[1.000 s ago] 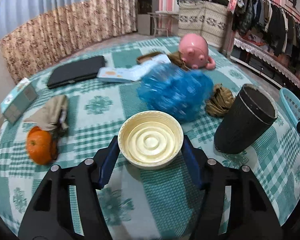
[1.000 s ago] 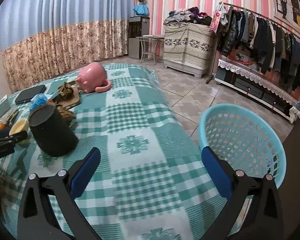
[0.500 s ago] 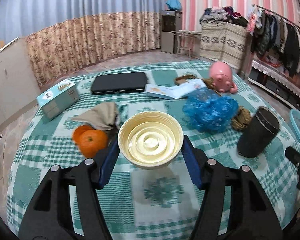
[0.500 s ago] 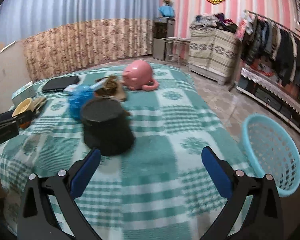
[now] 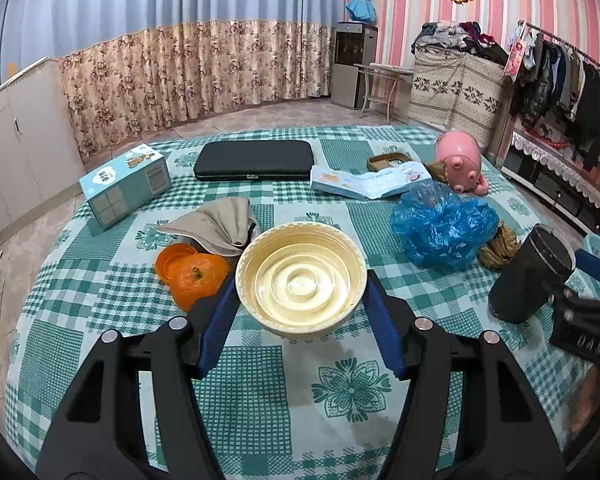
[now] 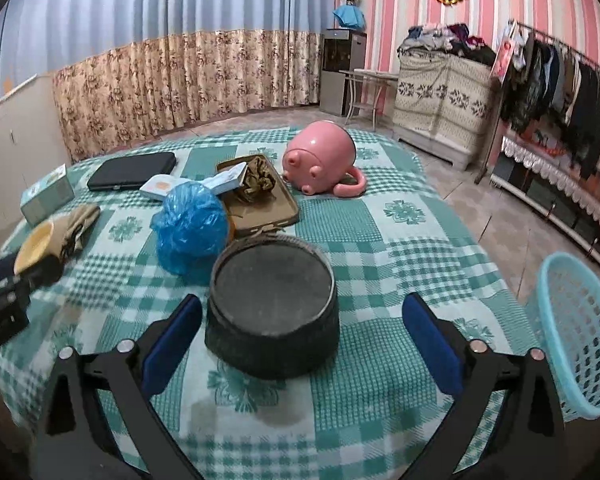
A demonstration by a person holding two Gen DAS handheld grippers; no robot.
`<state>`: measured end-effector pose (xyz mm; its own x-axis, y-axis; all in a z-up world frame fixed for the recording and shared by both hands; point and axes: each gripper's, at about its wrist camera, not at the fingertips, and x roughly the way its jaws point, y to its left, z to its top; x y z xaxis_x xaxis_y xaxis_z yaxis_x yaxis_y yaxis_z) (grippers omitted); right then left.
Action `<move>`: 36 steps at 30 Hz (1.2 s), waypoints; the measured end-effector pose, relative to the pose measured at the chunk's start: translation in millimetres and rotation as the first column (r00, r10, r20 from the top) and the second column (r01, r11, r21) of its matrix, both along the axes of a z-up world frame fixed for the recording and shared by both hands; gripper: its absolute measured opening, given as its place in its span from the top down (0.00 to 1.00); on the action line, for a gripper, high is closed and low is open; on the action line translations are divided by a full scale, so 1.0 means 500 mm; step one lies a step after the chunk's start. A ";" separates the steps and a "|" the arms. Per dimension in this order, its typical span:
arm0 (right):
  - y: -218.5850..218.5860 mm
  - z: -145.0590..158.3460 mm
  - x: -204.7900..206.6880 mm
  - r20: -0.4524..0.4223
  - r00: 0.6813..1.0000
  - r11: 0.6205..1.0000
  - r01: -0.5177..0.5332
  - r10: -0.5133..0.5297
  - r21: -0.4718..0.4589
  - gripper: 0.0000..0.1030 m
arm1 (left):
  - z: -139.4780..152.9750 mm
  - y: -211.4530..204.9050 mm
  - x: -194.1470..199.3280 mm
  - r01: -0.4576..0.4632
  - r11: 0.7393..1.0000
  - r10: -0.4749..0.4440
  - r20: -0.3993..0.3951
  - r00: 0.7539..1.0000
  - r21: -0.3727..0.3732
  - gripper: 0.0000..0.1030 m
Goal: Collect trash
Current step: 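Grasp the black cylindrical cup with the right tool while the left tool holds the bowl, then drop the bowl into the basket with the left tool while the right tool carries the cup there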
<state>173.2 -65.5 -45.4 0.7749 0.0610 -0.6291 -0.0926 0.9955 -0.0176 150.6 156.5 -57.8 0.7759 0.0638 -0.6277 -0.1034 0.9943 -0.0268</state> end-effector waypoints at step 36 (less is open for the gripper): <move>-0.725 0.131 -0.193 0.123 0.889 0.896 0.427 -0.440 0.122 0.34 | 0.114 -0.696 0.037 0.498 0.867 -0.498 0.106 0.861 0.022 0.41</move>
<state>76.7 -428.2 20.0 0.8185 -0.2517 -0.5165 0.3456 0.9338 0.0925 169.0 -191.4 -0.7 0.7644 -0.3518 -0.5403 0.4091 0.9124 -0.0154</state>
